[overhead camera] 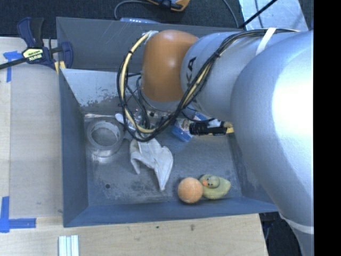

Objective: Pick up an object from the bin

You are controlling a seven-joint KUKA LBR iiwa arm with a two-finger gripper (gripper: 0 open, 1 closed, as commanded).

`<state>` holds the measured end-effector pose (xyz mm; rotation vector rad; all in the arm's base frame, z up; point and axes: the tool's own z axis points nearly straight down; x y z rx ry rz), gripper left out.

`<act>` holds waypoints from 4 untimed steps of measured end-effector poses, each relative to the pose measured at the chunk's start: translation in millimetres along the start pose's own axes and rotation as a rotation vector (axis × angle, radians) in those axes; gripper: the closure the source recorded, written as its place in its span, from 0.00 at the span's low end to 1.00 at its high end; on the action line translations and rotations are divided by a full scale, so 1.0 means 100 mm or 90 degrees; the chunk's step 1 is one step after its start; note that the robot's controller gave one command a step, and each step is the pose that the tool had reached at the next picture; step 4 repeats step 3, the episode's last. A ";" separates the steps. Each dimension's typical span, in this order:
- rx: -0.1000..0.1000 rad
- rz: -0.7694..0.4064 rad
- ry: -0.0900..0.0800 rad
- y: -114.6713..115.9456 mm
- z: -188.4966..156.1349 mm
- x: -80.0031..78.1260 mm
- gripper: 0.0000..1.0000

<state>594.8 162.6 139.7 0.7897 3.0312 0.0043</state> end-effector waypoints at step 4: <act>0.000 0.000 0.000 0.00 -0.16 0.00 1.00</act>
Offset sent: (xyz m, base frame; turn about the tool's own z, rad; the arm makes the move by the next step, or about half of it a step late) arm 0.0001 -0.0001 0.0039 0.0000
